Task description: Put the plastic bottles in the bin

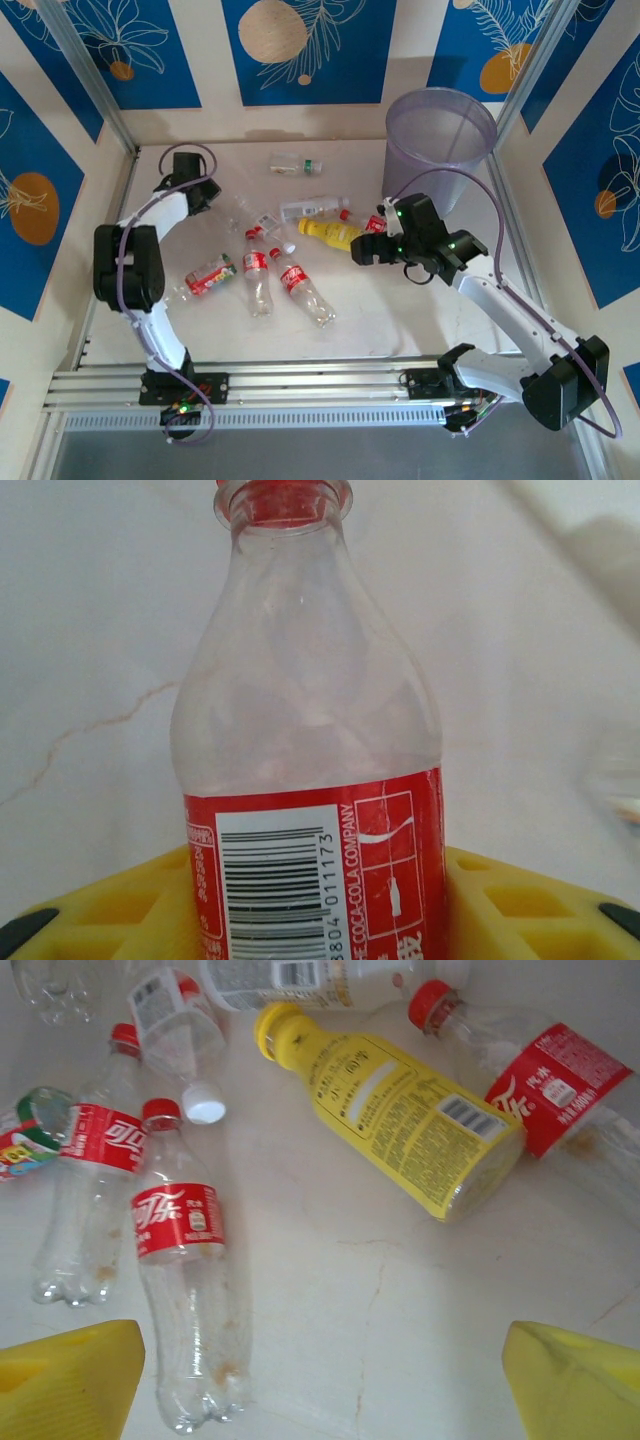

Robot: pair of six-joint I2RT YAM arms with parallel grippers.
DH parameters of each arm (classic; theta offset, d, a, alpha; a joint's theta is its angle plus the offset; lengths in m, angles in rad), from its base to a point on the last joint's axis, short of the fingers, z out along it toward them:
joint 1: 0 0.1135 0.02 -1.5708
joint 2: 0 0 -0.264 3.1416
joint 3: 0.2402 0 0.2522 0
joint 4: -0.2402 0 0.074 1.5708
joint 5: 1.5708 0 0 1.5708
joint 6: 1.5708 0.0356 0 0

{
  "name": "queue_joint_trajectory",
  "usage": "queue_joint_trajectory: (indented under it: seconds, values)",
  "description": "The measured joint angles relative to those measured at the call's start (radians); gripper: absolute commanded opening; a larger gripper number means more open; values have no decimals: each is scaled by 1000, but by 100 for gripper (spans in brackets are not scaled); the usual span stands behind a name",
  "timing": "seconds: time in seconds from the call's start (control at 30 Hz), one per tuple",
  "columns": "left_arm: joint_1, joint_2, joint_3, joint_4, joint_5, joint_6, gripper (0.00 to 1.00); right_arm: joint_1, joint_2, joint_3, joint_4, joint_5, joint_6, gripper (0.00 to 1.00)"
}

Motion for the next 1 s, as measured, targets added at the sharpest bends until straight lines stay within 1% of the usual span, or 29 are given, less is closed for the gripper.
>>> queue_joint_trajectory:
  seconds: [0.13,0.23,0.4,0.57,0.7,0.9,1.0]
  values:
    - [-9,-144,-39,43,80,8,50,17,62,77,1,-42,0,91]
    - [-43,-224,-70,70,161,14,49,38,127,144,9,-101,-1,89]
    - [-184,-264,-164,173,349,-20,46,82,240,252,63,-234,-3,85]
    - [-307,-267,-283,278,468,-88,45,113,346,332,129,-347,31,80]
    - [-349,-297,-360,368,506,-146,43,121,438,385,156,-410,70,77]
    - [-352,-321,-408,540,528,-250,41,121,514,393,178,-456,111,74]
    - [-352,-321,-423,578,527,-279,41,119,525,397,184,-464,118,72]
